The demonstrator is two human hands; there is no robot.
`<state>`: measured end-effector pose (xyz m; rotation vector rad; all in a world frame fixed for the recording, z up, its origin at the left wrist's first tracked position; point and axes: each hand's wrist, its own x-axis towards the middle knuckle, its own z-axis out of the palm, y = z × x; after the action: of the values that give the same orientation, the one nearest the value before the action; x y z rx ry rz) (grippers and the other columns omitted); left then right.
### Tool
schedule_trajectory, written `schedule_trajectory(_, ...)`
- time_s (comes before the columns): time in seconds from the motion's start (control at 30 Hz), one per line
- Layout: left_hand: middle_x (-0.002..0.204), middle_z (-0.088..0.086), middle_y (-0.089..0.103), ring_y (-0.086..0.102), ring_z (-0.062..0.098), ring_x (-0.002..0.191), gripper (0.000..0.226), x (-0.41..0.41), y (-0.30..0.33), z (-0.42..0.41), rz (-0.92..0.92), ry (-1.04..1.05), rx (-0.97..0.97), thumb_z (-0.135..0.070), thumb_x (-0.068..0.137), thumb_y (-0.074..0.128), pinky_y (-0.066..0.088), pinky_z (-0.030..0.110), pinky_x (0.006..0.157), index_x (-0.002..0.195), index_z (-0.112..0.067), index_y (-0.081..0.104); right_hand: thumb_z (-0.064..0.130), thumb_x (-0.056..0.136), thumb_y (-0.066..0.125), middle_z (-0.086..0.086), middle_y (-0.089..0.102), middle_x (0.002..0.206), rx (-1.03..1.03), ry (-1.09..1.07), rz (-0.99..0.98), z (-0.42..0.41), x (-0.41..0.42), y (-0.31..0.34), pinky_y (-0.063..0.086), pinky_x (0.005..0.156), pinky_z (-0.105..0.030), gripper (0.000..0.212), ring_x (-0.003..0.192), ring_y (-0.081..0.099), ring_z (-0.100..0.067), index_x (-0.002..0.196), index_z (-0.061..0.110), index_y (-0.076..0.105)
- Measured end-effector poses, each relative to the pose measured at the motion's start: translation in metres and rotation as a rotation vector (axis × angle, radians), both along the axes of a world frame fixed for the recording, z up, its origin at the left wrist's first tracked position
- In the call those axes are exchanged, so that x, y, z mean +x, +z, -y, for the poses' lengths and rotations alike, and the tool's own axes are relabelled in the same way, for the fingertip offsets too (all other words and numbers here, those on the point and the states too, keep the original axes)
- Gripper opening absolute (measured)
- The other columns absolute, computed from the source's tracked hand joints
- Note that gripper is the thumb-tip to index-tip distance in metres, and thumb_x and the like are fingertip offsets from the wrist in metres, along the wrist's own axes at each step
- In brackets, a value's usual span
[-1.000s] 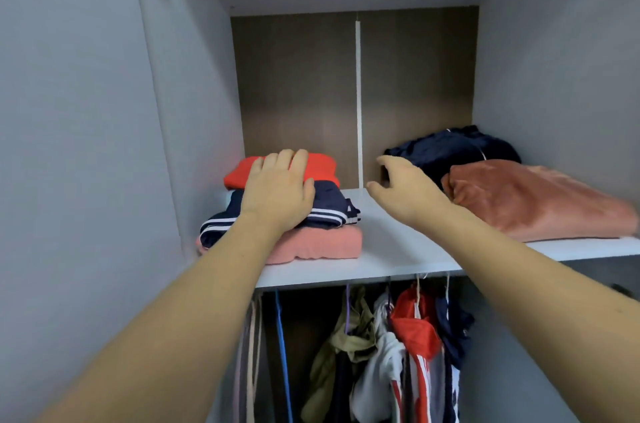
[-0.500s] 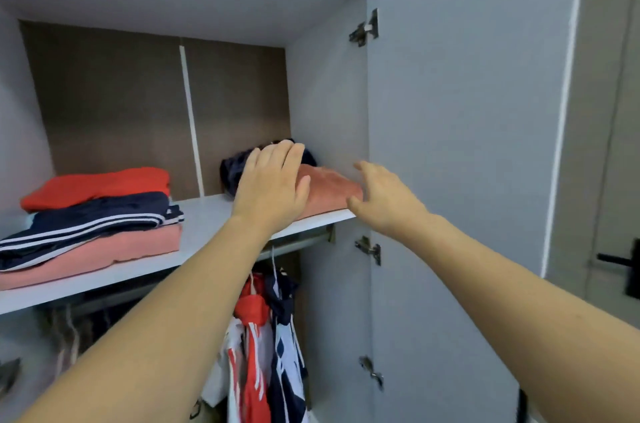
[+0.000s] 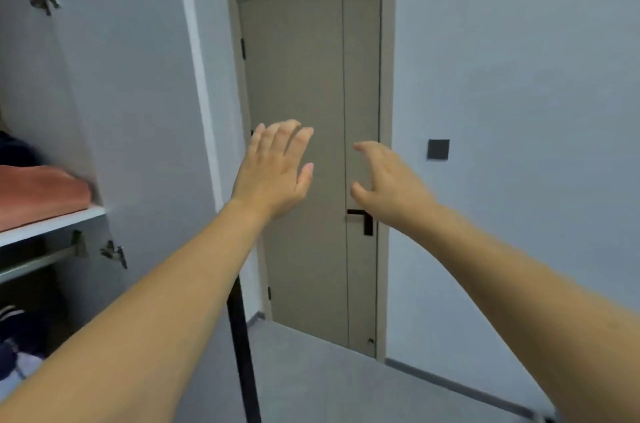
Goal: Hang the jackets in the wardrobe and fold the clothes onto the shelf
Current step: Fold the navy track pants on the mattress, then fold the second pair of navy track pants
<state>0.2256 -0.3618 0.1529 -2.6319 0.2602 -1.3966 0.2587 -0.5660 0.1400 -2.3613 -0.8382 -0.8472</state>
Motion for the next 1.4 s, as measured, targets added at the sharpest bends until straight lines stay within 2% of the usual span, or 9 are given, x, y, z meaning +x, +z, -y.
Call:
schedule_trajectory(0.1, 0.147, 0.01, 0.039, 0.035, 0.03, 0.136, 0.056, 0.05, -0.009, 0.064, -0.055, -0.085, -0.016, -0.032, 0.095, 0.052, 0.016, 0.05, 0.12, 0.145, -0.011, 0.039, 0.028, 0.094, 0.053, -0.002, 0.034, 0.155, 0.027, -0.151, -0.066, 0.072, 0.028, -0.012, 0.029, 0.111, -0.032, 0.063, 0.14, 0.033, -0.02, 0.15, 0.015, 0.028)
schedule_trajectory(0.2, 0.148, 0.008, 0.037, 0.036, 0.028, 0.134, 0.054, 0.1, -0.024, 0.123, -0.135, -0.198, -0.032, -0.033, 0.097, 0.048, 0.02, 0.049, 0.119, 0.146, -0.012, 0.036, 0.027, 0.094, 0.053, -0.002, 0.034, 0.155, 0.031, -0.282, -0.126, 0.137, 0.053, -0.029, 0.03, 0.112, -0.034, 0.062, 0.14, 0.034, -0.021, 0.15, 0.015, 0.028)
schedule_trajectory(0.33, 0.15, 0.007, 0.035, 0.036, 0.028, 0.134, 0.056, 0.173, -0.047, 0.193, -0.213, -0.312, 0.026, -0.036, 0.099, 0.043, 0.02, 0.046, 0.118, 0.148, -0.013, 0.032, 0.028, 0.094, 0.052, -0.003, 0.033, 0.155, 0.033, -0.443, -0.195, 0.21, 0.093, -0.051, 0.029, 0.112, -0.035, 0.062, 0.141, 0.033, -0.021, 0.15, 0.014, 0.029)
schedule_trajectory(0.7, 0.148, 0.008, 0.039, 0.039, 0.03, 0.132, 0.053, 0.358, -0.102, 0.389, -0.381, -0.669, -0.024, -0.035, 0.1, 0.044, 0.025, 0.043, 0.116, 0.147, -0.012, 0.036, 0.028, 0.094, 0.051, 0.002, 0.031, 0.156, 0.061, -0.784, -0.358, 0.382, 0.197, -0.104, 0.028, 0.11, -0.03, 0.061, 0.14, 0.033, -0.019, 0.15, 0.018, 0.029)
schedule_trajectory(0.83, 0.151, 0.007, 0.035, 0.037, 0.029, 0.134, 0.054, 0.388, -0.129, 0.485, -0.483, -0.796, -0.036, -0.035, 0.1, 0.043, 0.024, 0.041, 0.116, 0.149, -0.013, 0.033, 0.028, 0.094, 0.052, 0.002, 0.033, 0.155, 0.096, -0.914, -0.429, 0.458, 0.202, -0.13, 0.029, 0.11, -0.03, 0.06, 0.139, 0.035, -0.019, 0.149, 0.019, 0.03)
schedule_trajectory(1.03, 0.152, 0.006, 0.033, 0.038, 0.029, 0.133, 0.054, 0.415, -0.178, 0.627, -0.577, -0.946, 0.084, -0.035, 0.1, 0.043, 0.023, 0.042, 0.116, 0.149, -0.015, 0.032, 0.027, 0.095, 0.052, 0.0, 0.033, 0.155, 0.161, -1.046, -0.511, 0.576, 0.207, -0.178, 0.029, 0.11, -0.031, 0.06, 0.139, 0.035, -0.02, 0.15, 0.017, 0.03)
schedule_trajectory(1.4, 0.151, 0.008, 0.036, 0.042, 0.03, 0.129, 0.053, 0.45, -0.239, 0.872, -0.698, -1.136, 0.298, -0.033, 0.1, 0.043, 0.028, 0.042, 0.113, 0.148, -0.013, 0.035, 0.02, 0.093, 0.054, -0.008, 0.038, 0.151, 0.432, -1.243, -0.591, 0.782, 0.196, -0.268, 0.031, 0.114, -0.036, 0.058, 0.138, 0.037, -0.023, 0.148, 0.011, 0.035)
